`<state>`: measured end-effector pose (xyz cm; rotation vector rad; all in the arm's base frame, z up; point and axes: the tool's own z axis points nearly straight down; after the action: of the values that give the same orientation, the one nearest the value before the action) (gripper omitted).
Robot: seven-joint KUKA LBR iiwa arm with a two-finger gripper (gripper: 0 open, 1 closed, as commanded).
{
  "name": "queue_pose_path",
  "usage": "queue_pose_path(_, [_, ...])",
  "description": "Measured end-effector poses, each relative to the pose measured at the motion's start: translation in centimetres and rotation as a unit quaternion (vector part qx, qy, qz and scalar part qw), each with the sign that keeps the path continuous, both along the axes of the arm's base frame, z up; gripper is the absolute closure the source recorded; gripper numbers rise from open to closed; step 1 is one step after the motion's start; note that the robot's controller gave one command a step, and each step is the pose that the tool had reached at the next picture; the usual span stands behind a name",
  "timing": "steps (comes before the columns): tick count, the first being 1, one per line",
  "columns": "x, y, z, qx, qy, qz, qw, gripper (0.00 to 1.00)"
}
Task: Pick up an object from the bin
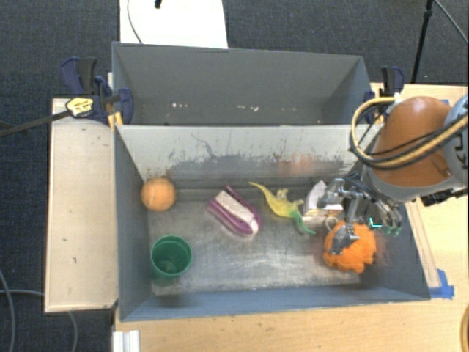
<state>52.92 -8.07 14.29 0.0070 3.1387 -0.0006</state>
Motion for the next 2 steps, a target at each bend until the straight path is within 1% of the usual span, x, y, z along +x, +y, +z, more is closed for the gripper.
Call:
queue_pose_path(1, [1.1,-3.4,-3.4,0.000,-0.0040,0.006,1.0000,0.00])
queue_pose_path(2, [0.9,-4.1,-4.6,0.003,-0.0013,0.011,0.9999,1.00])
